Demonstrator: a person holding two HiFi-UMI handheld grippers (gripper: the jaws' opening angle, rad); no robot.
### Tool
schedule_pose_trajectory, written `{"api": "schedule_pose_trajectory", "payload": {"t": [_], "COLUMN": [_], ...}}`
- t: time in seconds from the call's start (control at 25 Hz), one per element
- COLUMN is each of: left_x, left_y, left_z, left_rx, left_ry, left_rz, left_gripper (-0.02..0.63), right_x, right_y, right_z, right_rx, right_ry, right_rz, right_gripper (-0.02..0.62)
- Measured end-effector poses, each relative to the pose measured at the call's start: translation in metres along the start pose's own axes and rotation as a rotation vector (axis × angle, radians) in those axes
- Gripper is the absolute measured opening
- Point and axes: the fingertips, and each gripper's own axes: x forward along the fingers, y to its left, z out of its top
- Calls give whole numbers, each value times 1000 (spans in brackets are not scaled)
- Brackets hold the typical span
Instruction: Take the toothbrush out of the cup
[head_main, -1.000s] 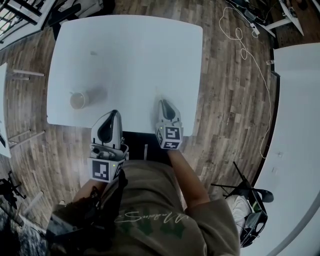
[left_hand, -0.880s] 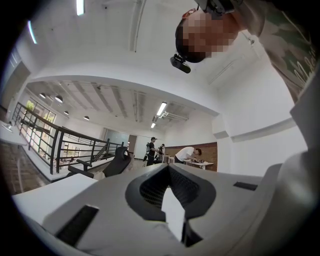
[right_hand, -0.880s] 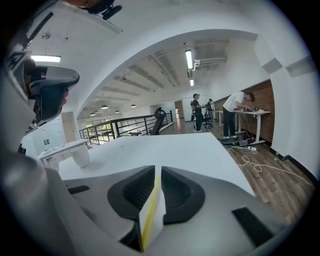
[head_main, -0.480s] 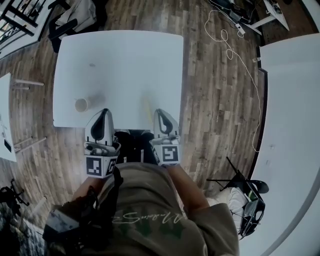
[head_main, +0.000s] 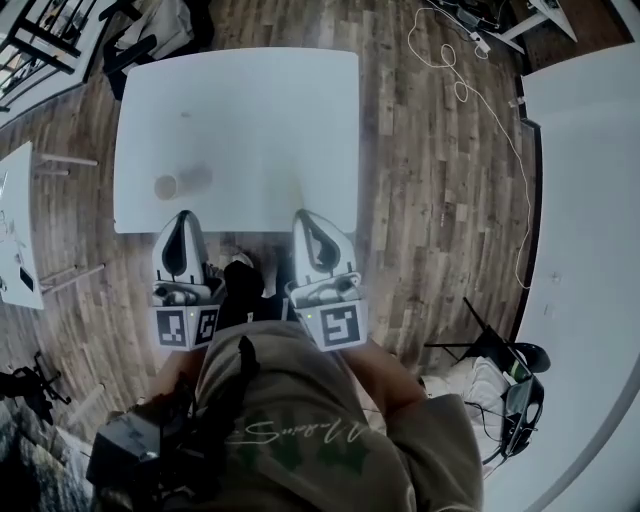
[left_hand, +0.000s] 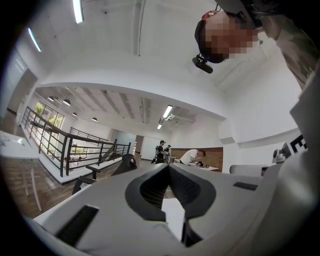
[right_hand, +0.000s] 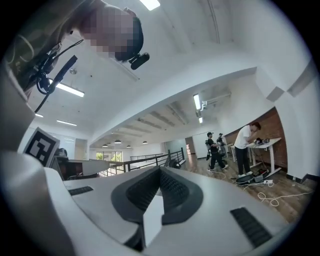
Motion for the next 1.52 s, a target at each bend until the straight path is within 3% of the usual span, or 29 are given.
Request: {"api": "schedule_pose_trajectory", "payload": {"t": [0.2,0.36,0.52,0.8,1.04,1.24,1.52], "left_x": [-52,-82,-122,-198,-261,-294,-335], "left_y": [11,27,45,82,93,97,92], "left_z": [7,14,23,25,28,43,73], "left_rx": [0,-70,-11,-17,2,15,24], "left_ry": [6,20,-11,-49,-36,-34,-60], "left_rz": [-17,-75,-126,-114,-162,-176,-158], "left_gripper": [12,11,11,11,12,12,12], "right_x": [-19,-34,-52,-80,-106,-131,-162], "right_y": [40,83,134,222,287,320,357], "right_z": [4,6,-2,-22,-26,-21,10], "right_rx": [27,15,32,-27,12,14,-40], "right_ry": [-17,-35,-16,-4,-41,-21,-30], "right_rz": [-16,-27,-36,-20,-75,-88,-11], "right_gripper": [-17,-11,-11,-11,-11,-11,-11]}}
